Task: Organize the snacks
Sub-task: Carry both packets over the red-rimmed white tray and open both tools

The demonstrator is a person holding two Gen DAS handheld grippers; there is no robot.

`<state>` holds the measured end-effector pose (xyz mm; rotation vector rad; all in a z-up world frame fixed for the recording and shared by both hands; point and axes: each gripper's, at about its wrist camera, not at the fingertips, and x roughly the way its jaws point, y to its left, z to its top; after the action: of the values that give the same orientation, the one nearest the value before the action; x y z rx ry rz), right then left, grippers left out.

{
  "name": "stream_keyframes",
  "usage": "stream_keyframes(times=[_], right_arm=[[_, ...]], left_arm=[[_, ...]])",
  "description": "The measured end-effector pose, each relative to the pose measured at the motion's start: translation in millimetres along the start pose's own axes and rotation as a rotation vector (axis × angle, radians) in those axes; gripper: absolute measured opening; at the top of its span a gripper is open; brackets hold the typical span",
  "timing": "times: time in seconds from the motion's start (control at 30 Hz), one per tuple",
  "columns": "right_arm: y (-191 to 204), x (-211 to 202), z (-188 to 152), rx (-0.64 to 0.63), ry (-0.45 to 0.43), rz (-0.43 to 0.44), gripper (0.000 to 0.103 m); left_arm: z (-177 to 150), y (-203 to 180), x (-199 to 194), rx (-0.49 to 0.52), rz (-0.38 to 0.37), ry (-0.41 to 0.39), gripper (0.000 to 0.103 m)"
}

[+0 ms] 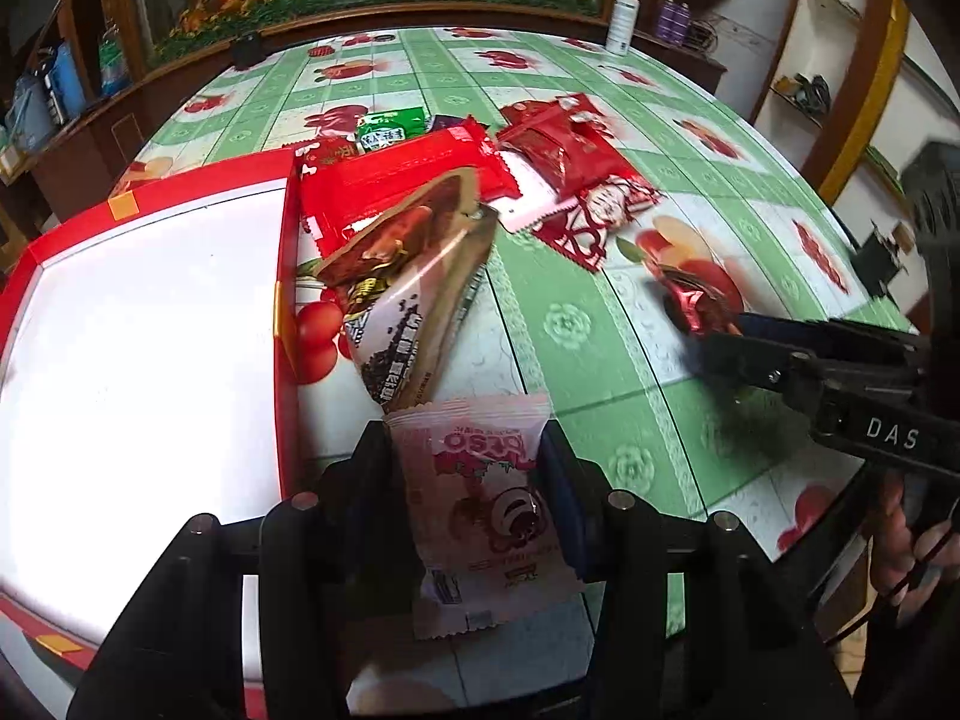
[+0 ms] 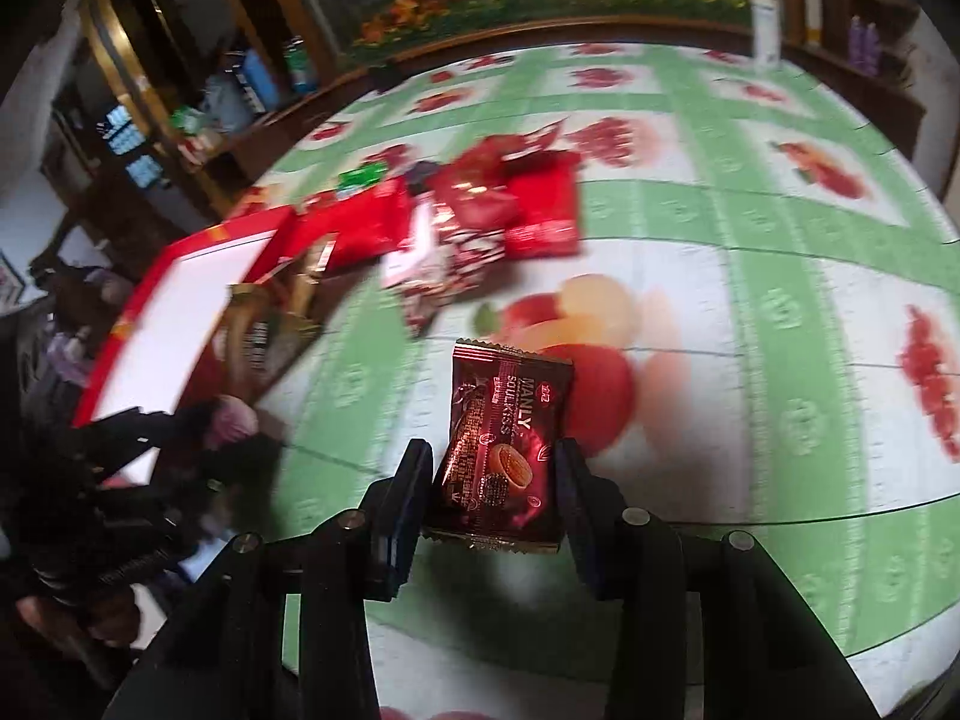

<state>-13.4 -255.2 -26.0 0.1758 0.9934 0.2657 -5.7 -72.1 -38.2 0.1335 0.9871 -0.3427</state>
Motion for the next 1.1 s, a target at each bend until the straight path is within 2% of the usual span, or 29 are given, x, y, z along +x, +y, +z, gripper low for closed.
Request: stream_keyframes(times=[0.13, 0.3, 0.47, 0.67, 1.1], right_arm=[[14.6, 3.3, -3.4, -0.018, 0.007, 0.048, 0.043], [23.6, 6.8, -3.3, -0.026, 0.009, 0.061, 0.043], [29.1, 7.9, -5.0, -0.031, 0.016, 0.071, 0.043], [39.4, 10.8, -6.1, -0.043, 0.027, 0.084, 0.043], [82.6, 16.7, 11.0, -0.112, 0.026, 0.139, 0.043]], left_arm=[[-2.9, -2.7, -5.8, 0.017, 0.02, -0.02, 0.048], [-3.0, -3.9, -16.2, 0.043, 0.079, -0.077, 0.046], [-2.3, 1.2, -19.6, 0.038, 0.092, -0.093, 0.046], [-1.8, 10.4, -25.4, 0.013, 0.084, -0.109, 0.046], [-7.9, 71.9, -70.1, -0.12, 0.018, -0.195, 0.044]])
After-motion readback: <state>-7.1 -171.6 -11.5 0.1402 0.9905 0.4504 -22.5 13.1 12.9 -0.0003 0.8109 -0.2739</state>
